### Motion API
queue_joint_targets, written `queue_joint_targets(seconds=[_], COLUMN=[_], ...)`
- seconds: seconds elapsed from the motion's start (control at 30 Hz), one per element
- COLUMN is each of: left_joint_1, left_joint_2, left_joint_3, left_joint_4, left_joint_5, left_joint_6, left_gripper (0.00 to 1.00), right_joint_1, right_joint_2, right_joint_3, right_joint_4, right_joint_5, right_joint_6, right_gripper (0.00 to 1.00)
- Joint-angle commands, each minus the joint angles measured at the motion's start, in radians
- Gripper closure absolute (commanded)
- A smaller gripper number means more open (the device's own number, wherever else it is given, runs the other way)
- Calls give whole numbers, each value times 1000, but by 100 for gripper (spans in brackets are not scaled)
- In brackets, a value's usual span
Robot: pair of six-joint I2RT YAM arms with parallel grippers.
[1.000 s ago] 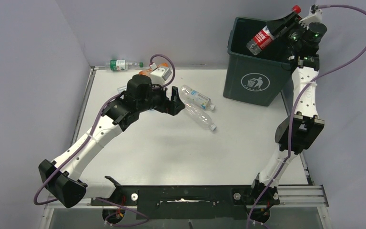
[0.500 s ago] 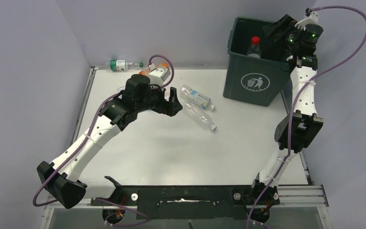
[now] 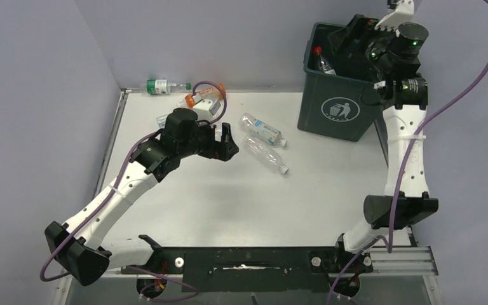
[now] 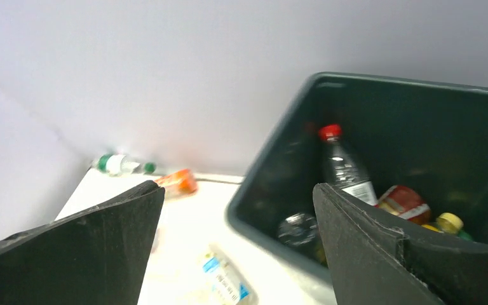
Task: Put the plastic bottles in the bin
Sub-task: Place the plastic bottle in the trash bin, then pick up the plastic bottle at the center of the board.
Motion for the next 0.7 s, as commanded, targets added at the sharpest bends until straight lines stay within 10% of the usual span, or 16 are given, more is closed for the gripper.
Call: queue_joint_targets(seconds=[0.0,0.37,0.67], left_joint_1=[5,1,-1], left_joint_2=[-34,-56,-51], left_joint_3=[11,-26,2], left_joint_4=[56,73,26], left_joint_5=[-25,-35,-37], left_joint_6=[-54,-130,-129], left_gripper=[13,13,13], right_joint_1=[99,385,445], right_joint_2=[-127,-411,-344], right_joint_3=[-66,-635,-901], right_joint_4=[-108,-51,-15], right_joint_5=[74,141,145], right_joint_6=[-107,-106,-146], right_gripper=[9,11,13])
